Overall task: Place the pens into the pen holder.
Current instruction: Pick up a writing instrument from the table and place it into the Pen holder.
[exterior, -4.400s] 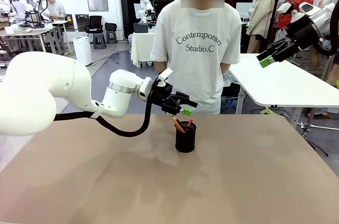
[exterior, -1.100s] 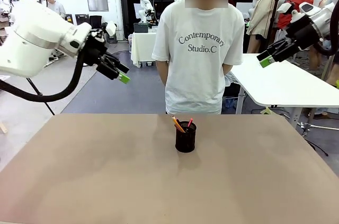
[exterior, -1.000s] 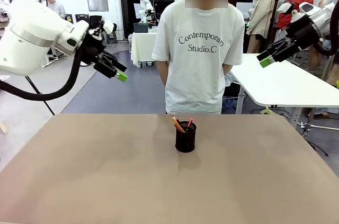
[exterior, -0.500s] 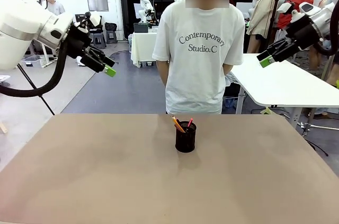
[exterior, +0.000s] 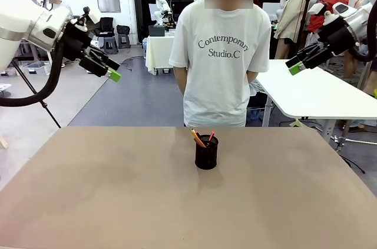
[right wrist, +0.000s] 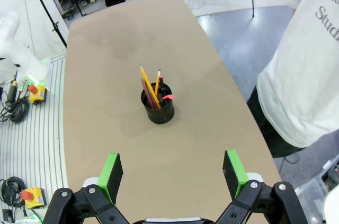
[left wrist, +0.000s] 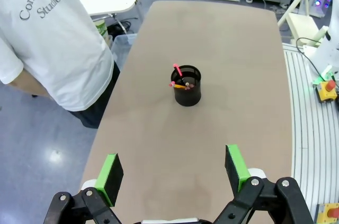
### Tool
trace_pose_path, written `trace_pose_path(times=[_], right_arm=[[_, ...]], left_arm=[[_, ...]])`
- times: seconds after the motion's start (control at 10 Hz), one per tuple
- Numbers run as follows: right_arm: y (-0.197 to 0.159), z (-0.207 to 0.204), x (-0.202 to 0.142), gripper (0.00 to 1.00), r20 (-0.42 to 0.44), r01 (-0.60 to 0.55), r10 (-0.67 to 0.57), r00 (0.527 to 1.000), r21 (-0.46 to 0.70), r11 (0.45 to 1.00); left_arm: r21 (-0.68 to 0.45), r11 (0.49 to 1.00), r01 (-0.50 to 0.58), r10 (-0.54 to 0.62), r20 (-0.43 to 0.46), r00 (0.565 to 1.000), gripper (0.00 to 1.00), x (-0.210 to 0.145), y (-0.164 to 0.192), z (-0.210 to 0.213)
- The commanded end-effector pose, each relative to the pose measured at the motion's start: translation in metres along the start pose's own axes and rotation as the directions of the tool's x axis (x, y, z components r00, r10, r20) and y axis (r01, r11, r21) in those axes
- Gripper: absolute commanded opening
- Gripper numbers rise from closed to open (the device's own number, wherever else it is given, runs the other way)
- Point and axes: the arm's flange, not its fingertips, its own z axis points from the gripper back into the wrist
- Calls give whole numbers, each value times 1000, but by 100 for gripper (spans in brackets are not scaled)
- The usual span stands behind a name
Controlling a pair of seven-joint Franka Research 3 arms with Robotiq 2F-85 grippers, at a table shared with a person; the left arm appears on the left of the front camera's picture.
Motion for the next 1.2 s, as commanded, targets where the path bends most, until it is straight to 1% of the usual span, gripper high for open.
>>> trace_pose_path(times=[0.0, 0.4, 0.6, 1.1], right_arm=[[0, 1, 1, 100, 1, -2, 2, 1000, -6, 1000], [0, 1, 1, 100, 1, -2, 2, 1000, -6, 1000], [0, 1, 1, 100, 1, -2, 2, 1000, -6, 1000], [0, 1, 1, 100, 1, -2, 2, 1000, -6, 1000]], left_arm=[[15, 1000, -25, 25, -8, 1000, 100, -5, -8, 8], [43, 999, -30, 30, -9, 999, 100, -7, -6, 11], [23, 1000, -10, 10, 1, 1000, 100, -4, -1, 8], [23, 1000, -10, 10, 1, 1000, 100, -4, -1, 8]])
